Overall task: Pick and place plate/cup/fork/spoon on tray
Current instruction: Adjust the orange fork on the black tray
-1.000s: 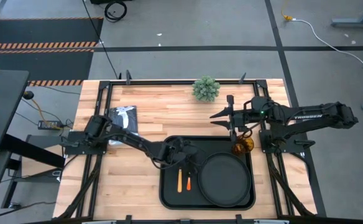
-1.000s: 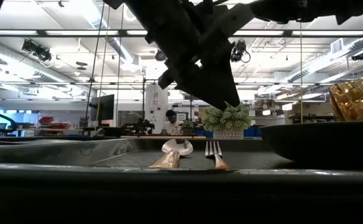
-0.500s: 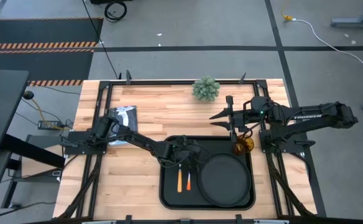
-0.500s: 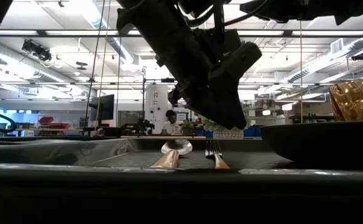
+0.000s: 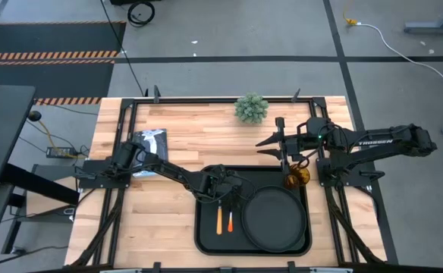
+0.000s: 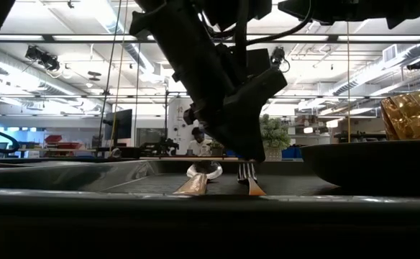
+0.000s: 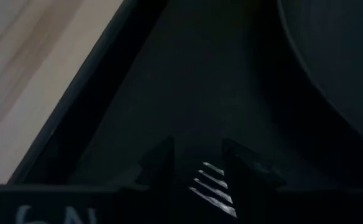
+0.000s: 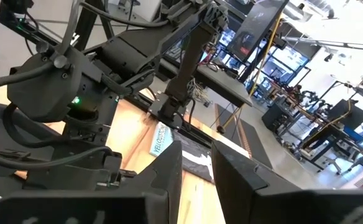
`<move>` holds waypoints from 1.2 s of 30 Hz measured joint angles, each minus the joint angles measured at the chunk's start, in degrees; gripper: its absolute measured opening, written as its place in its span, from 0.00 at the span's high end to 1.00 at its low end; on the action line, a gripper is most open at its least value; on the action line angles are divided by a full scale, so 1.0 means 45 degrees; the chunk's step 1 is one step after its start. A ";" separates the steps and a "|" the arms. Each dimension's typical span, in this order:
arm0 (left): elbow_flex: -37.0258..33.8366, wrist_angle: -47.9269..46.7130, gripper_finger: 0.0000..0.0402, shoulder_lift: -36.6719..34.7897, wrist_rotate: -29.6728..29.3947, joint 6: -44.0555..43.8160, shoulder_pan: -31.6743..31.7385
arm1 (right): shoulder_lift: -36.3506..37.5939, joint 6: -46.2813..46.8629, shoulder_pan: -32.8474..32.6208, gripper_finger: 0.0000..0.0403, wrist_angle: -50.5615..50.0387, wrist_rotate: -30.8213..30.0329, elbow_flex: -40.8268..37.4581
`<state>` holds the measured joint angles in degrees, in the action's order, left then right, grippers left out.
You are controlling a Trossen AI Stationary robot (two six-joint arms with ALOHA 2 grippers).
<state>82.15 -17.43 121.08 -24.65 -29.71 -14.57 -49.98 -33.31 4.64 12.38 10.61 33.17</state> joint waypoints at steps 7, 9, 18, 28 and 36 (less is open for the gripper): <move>0.0000 -0.0333 0.65 0.0000 -0.0135 0.0058 -0.0005 | 0.0000 0.0032 0.0000 0.77 -0.0004 0.0001 0.0000; 0.0000 -0.0453 0.65 0.0000 -0.0135 0.0058 0.0000 | 0.0000 0.0031 0.0000 0.77 -0.0004 0.0001 0.0000; 0.0000 -0.0565 0.65 0.0000 -0.0135 0.0054 0.0000 | 0.0000 0.0032 0.0000 0.77 -0.0005 0.0004 0.0000; 0.0000 -0.0892 0.65 0.0000 -0.0135 -0.0253 -0.0033 | 0.0000 0.0035 0.0000 0.77 -0.0010 0.0006 0.0000; 0.0000 -0.0305 0.65 -0.0005 -0.0131 0.0002 -0.0044 | 0.0000 0.0037 0.0000 0.77 -0.0010 0.0006 0.0000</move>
<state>82.15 -18.80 121.05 -25.24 -29.70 -14.76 -49.98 -33.15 4.64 12.34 10.63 33.17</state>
